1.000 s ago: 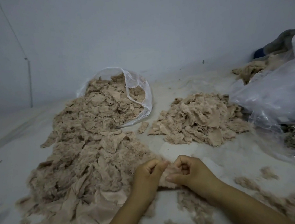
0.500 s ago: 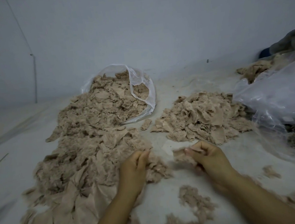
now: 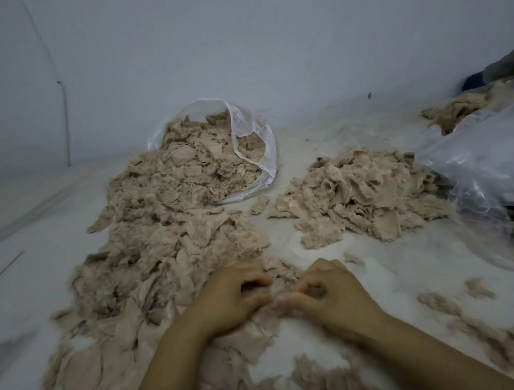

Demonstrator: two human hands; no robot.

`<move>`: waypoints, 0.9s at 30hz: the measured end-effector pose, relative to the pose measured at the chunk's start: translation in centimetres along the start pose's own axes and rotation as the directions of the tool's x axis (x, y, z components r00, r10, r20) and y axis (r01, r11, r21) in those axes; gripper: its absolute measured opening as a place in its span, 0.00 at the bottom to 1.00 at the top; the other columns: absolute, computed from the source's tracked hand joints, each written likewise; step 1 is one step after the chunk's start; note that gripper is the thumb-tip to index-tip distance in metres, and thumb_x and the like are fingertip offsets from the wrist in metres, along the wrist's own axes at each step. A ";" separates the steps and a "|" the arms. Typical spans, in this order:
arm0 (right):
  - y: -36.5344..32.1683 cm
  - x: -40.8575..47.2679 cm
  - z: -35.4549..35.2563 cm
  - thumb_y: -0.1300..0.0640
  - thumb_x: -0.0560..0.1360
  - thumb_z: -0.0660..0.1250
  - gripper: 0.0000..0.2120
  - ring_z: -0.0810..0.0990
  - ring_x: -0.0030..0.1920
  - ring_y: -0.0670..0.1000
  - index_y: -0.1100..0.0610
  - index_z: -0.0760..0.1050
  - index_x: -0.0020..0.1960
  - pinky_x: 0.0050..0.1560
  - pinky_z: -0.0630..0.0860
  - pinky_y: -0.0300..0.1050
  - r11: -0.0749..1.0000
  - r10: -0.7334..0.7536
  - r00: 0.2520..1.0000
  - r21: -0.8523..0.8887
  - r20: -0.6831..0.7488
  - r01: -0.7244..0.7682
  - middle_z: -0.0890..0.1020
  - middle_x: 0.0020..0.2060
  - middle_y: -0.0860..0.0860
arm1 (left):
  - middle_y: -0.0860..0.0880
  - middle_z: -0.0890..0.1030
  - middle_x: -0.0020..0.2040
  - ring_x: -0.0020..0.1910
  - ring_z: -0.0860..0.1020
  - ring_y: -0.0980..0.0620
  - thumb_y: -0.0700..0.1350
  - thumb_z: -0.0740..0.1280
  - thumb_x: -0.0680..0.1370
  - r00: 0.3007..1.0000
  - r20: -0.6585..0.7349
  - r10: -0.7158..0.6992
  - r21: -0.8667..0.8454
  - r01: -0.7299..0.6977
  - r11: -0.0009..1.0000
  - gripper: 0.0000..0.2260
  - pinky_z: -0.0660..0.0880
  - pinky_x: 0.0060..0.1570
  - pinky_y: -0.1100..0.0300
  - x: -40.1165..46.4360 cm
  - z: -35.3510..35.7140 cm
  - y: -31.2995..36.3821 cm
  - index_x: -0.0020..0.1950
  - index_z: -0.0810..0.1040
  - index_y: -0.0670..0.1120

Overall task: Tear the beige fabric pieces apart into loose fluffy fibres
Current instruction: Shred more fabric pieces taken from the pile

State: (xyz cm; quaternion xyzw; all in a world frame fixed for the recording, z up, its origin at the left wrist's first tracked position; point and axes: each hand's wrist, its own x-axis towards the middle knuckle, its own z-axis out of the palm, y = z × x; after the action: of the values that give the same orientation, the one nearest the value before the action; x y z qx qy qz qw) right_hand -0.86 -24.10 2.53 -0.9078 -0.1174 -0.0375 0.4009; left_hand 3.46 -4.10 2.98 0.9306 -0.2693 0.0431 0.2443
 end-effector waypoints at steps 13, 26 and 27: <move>0.3 0.0 1.0 0.53 0.76 0.66 0.08 0.74 0.40 0.40 0.50 0.73 0.38 0.45 0.72 0.35 0.997 0.004 1.000 0.081 0.008 -0.004 0.78 0.38 0.45 | 0.52 0.75 0.38 0.37 0.73 0.57 0.37 0.64 0.77 0.808 -0.463 -0.365 -0.510 0.094 0.855 0.11 0.68 0.40 0.62 2.0 2.1 1.0 0.39 0.73 0.52; 0.9 0.5 0.6 0.51 0.68 0.76 0.20 0.80 0.39 0.44 0.50 0.70 0.55 0.42 0.77 0.39 0.882 0.229 0.973 0.428 -0.026 -0.196 0.80 0.39 0.46 | 0.54 0.73 0.38 0.37 0.71 0.59 0.40 0.59 0.80 0.950 -0.297 -0.096 -0.259 0.017 0.966 0.07 0.65 0.39 0.62 2.9 3.3 2.6 0.45 0.75 0.46; 0.8 0.5 0.6 0.54 0.69 0.76 0.18 0.78 0.33 0.41 0.51 0.70 0.53 0.37 0.75 0.36 0.882 0.220 0.975 0.436 -0.044 -0.179 0.79 0.33 0.44 | 0.54 0.72 0.38 0.37 0.70 0.58 0.39 0.59 0.80 0.941 -0.315 -0.122 -0.239 0.046 0.970 0.07 0.64 0.39 0.61 3.0 3.7 2.3 0.45 0.74 0.46</move>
State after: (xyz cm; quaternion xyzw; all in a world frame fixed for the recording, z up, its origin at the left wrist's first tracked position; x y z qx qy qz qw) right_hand -0.15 -24.10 1.60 -0.8017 -0.0102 -0.0113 0.5976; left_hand 4.61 -9.03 1.41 0.8869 -0.1879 0.1552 0.3925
